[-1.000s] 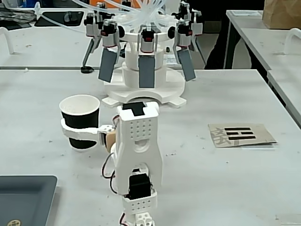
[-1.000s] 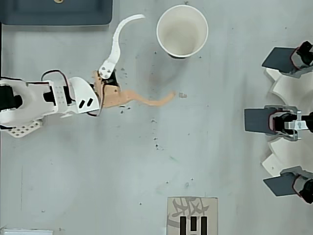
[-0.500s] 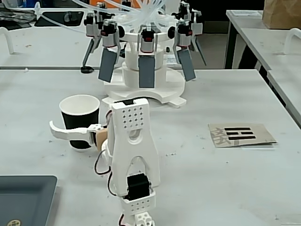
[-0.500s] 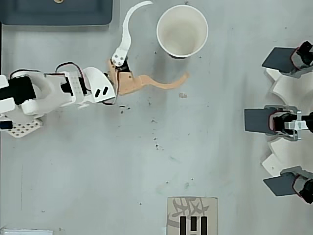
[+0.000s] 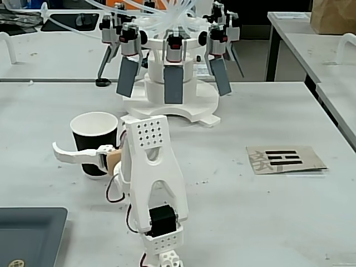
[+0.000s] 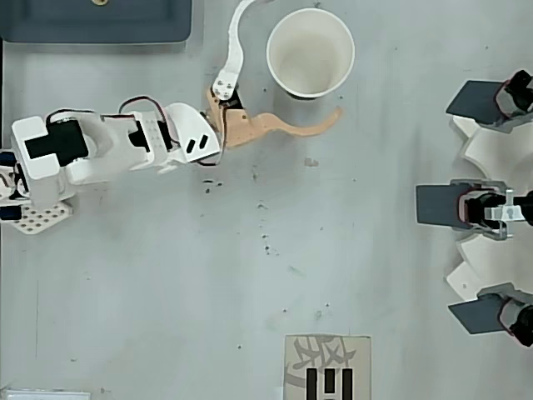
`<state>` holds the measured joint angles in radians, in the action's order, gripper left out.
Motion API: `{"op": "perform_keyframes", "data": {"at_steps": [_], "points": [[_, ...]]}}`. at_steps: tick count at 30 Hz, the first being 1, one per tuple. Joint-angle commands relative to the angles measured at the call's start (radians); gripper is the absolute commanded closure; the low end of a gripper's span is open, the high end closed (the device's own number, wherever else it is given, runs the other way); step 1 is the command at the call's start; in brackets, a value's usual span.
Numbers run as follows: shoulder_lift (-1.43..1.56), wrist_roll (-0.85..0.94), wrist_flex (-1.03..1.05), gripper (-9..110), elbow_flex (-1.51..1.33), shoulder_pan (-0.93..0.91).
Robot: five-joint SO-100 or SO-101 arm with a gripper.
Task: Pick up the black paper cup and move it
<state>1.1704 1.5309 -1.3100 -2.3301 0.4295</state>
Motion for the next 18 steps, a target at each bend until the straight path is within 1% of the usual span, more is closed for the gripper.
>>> {"op": "perform_keyframes", "data": {"at_steps": [1, 13, 18], "points": [[0.003, 0.006, 0.008, 49, 0.072, 0.018], [-0.044, 0.006, 0.049, 50, 0.150, 0.038], [-0.048, 0.003, 0.049, 53, 0.152, 0.043]]}}
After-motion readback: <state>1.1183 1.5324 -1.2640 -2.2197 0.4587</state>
